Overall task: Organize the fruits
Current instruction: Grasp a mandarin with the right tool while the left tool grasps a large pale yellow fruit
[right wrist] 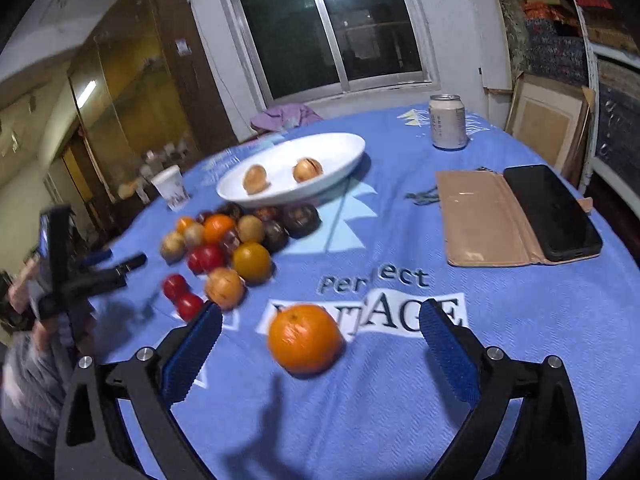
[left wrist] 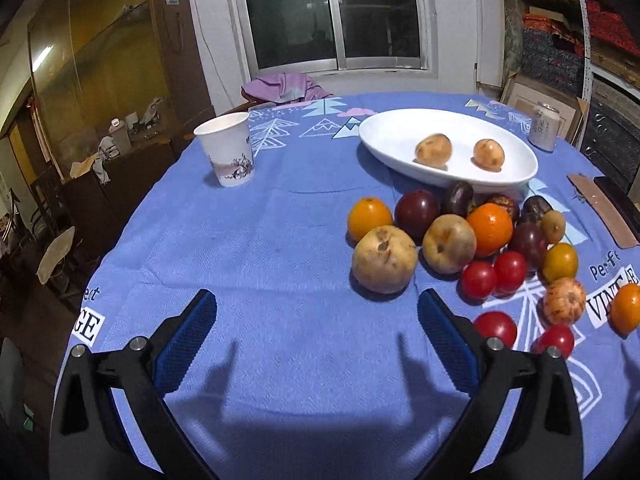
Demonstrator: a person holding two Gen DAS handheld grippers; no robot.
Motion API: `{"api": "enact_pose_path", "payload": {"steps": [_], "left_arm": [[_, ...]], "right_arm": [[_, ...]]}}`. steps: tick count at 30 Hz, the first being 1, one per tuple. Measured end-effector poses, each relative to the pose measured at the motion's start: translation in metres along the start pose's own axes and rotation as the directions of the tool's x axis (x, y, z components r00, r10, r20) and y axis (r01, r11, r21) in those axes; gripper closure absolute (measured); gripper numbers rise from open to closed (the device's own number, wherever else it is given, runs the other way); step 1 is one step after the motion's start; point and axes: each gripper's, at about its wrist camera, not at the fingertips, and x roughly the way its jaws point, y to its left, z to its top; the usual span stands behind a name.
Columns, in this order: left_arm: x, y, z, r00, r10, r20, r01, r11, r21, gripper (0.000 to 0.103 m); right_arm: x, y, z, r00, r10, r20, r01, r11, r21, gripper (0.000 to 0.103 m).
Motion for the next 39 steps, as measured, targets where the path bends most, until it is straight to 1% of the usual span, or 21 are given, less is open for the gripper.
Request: {"api": "enact_pose_path", "payload": {"steps": [2, 5, 8, 9, 11, 12, 14, 19, 21, 22, 23, 24, 26, 29, 31, 33, 34, 35, 39], "left_arm": [[0.002, -0.001, 0.005, 1.0, 0.007, 0.012, -0.007, 1.0, 0.0, 0.004], [0.015, -0.01, 0.011, 1.0, -0.011, -0.017, 0.011, 1.0, 0.024, 0.004], [0.023, -0.018, 0.016, 0.999, 0.01, -0.031, -0.008, 0.998, 0.055, 0.004], [0.028, -0.021, 0.017, 0.999, -0.002, -0.041, 0.005, 0.998, 0.064, 0.004], [0.032, -0.023, 0.019, 0.998, -0.046, -0.052, 0.05, 0.997, 0.067, 0.004], [0.035, -0.023, 0.019, 0.996, -0.073, -0.06, 0.077, 0.995, 0.06, 0.004], [0.039, -0.023, 0.018, 0.993, -0.096, -0.062, 0.1, 0.993, 0.061, 0.004], [0.045, -0.023, 0.019, 0.983, -0.163, -0.084, 0.167, 0.985, 0.045, 0.004], [0.046, -0.023, 0.02, 0.98, -0.186, -0.075, 0.19, 0.981, 0.036, 0.005], [0.045, -0.022, 0.021, 0.979, -0.191, -0.065, 0.194, 0.98, 0.034, 0.007], [0.043, -0.021, 0.021, 0.98, -0.191, -0.056, 0.193, 0.981, 0.035, 0.015], [0.042, -0.021, 0.022, 0.98, -0.192, -0.055, 0.194, 0.981, 0.034, 0.023], [0.044, -0.02, 0.022, 0.977, -0.203, -0.064, 0.205, 0.978, 0.031, 0.023], [0.043, -0.021, 0.021, 0.978, -0.197, -0.061, 0.2, 0.979, 0.031, 0.023], [0.042, -0.021, 0.021, 0.979, -0.197, -0.057, 0.199, 0.979, 0.037, 0.029], [0.043, -0.022, 0.021, 0.976, -0.209, -0.066, 0.212, 0.976, 0.044, 0.049], [0.045, -0.023, 0.02, 0.971, -0.224, -0.08, 0.228, 0.973, 0.043, 0.051], [0.046, -0.024, 0.02, 0.972, -0.22, -0.084, 0.224, 0.974, 0.043, 0.051], [0.044, -0.02, 0.02, 0.966, -0.247, -0.074, 0.249, 0.968, 0.023, 0.051]], "right_arm": [[0.0, 0.002, 0.001, 1.0, 0.022, 0.012, -0.022, 1.0, -0.008, 0.003], [0.002, 0.005, 0.003, 1.0, 0.021, -0.001, -0.021, 1.0, -0.018, 0.003], [-0.001, 0.003, 0.001, 1.0, 0.012, 0.014, -0.013, 1.0, 0.01, 0.003], [-0.001, 0.001, 0.0, 1.0, 0.015, 0.011, -0.016, 0.999, 0.037, 0.003], [0.002, 0.002, -0.002, 1.0, -0.014, -0.005, 0.014, 0.998, 0.055, 0.003], [0.004, 0.006, -0.002, 0.999, -0.039, -0.01, 0.039, 0.999, 0.033, 0.003], [0.006, 0.013, -0.002, 0.998, -0.067, -0.02, 0.067, 0.998, -0.01, 0.003], [0.017, 0.021, -0.004, 0.994, -0.09, -0.069, 0.086, 0.994, -0.063, 0.003], [0.018, 0.021, -0.005, 0.993, -0.089, -0.077, 0.085, 0.994, -0.064, 0.004], [0.017, 0.021, -0.005, 0.993, -0.088, -0.077, 0.083, 0.995, -0.062, 0.005], [0.017, 0.02, -0.005, 0.993, -0.087, -0.078, 0.083, 0.995, -0.059, 0.009], [0.017, 0.019, -0.005, 0.993, -0.088, -0.081, 0.084, 0.995, -0.055, 0.009], [0.018, 0.02, -0.006, 0.992, -0.087, -0.088, 0.082, 0.995, -0.057, 0.01], [0.02, 0.022, -0.006, 0.991, -0.086, -0.101, 0.079, 0.995, -0.067, 0.017], [0.022, 0.023, -0.005, 0.991, -0.081, -0.111, 0.074, 0.995, -0.068, 0.021], [0.023, 0.022, -0.005, 0.991, -0.074, -0.114, 0.068, 0.996, -0.06, 0.023], [0.023, 0.021, -0.004, 0.991, -0.072, -0.116, 0.065, 0.996, -0.058, 0.023], [0.023, 0.021, -0.004, 0.991, -0.07, -0.116, 0.064, 0.996, -0.056, 0.023], [0.026, 0.025, -0.004, 0.99, -0.064, -0.128, 0.055, 0.996, -0.072, 0.024]]}}
